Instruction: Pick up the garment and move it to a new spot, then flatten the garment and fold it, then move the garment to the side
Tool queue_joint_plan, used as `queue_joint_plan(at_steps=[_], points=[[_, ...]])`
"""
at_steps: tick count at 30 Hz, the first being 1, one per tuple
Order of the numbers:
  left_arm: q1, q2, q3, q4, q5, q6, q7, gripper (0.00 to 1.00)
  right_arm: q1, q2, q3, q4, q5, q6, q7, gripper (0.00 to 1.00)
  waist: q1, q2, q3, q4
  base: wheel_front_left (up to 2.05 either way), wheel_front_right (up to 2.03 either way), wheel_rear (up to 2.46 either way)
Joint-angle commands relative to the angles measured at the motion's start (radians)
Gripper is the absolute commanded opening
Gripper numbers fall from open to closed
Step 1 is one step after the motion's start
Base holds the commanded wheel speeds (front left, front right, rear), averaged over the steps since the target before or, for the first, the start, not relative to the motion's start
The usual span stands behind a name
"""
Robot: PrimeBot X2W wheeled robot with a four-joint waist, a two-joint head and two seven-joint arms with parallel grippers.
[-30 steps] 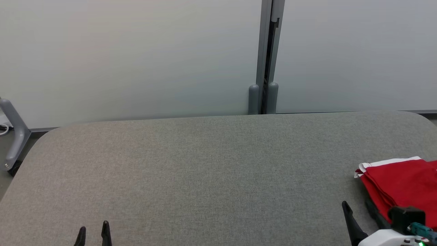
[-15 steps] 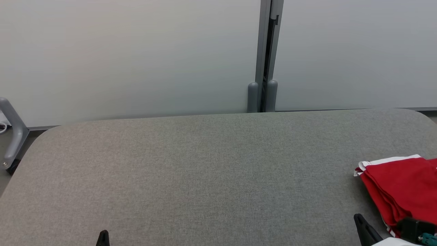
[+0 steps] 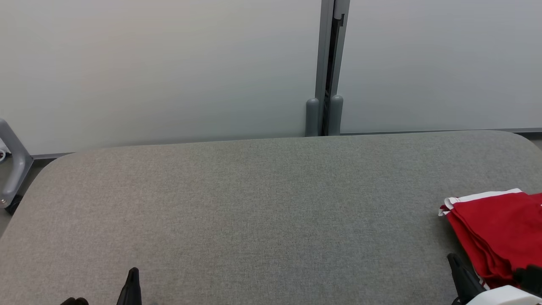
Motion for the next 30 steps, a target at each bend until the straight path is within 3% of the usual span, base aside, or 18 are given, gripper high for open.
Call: queue_joint_plan(at_steps=[1, 30], points=[[-0.04, 0.003, 0.011, -0.007, -0.036, -0.014, 0.007, 0.0, -0.028, -0.01, -0.011, -0.01, 0.047, 0.0, 0.003, 0.0, 0.0, -0.0001, 0.002, -0.001, 0.0, 0.0, 0.0], [-0.15, -0.034, 0.044, 0.027, -0.322, -0.097, 0.086, 0.0, -0.072, -0.015, -0.072, 0.0, 0.412, 0.0, 0.009, 0.0, 0.0, -0.0001, 0.027, -0.011, 0.0, 0.0, 0.0]])
